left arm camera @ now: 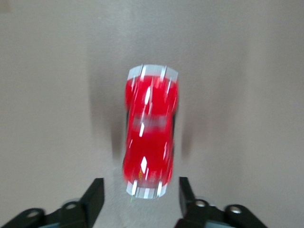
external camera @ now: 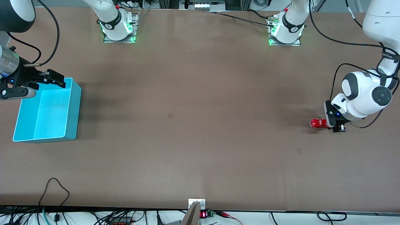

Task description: Wind red beetle toy and store in blue box

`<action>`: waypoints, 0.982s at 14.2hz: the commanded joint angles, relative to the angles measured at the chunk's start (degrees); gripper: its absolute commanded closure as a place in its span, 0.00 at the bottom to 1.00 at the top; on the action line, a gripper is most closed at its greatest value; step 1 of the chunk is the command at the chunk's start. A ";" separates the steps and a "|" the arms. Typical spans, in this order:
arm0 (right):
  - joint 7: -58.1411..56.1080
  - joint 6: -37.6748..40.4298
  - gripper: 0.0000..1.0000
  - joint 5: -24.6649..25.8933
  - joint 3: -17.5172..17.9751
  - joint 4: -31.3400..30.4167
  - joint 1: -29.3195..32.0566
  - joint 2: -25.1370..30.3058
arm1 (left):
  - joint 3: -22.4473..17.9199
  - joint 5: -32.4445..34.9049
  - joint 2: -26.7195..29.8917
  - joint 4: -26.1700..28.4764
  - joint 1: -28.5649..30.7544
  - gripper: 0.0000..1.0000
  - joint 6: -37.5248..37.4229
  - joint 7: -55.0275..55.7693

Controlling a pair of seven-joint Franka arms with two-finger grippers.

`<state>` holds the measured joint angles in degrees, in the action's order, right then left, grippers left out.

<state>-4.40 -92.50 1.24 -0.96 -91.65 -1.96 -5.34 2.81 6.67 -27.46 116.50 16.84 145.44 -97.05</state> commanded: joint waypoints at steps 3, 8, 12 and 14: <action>0.80 -0.31 0.00 -0.89 -0.10 -0.90 -0.24 1.12 | 1.93 0.80 4.42 -1.45 0.21 0.00 -8.23 0.90; 0.88 -0.40 0.00 -0.98 -0.10 -0.99 -0.24 1.12 | 4.83 0.80 8.47 -6.54 0.21 0.00 -23.33 8.62; 0.88 -0.84 0.00 -0.98 -0.10 -0.90 -0.15 0.85 | 5.45 0.88 10.50 -9.88 0.21 0.00 -30.38 15.47; 0.80 -1.54 0.00 -1.15 -0.10 -0.90 -0.06 -0.11 | 5.72 0.89 11.28 -12.25 0.12 0.00 -34.41 19.07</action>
<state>-4.38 -92.77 1.22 -0.96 -91.68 -1.96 -5.41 7.70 6.67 -16.92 106.71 16.65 115.38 -81.62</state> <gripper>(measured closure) 0.000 0.000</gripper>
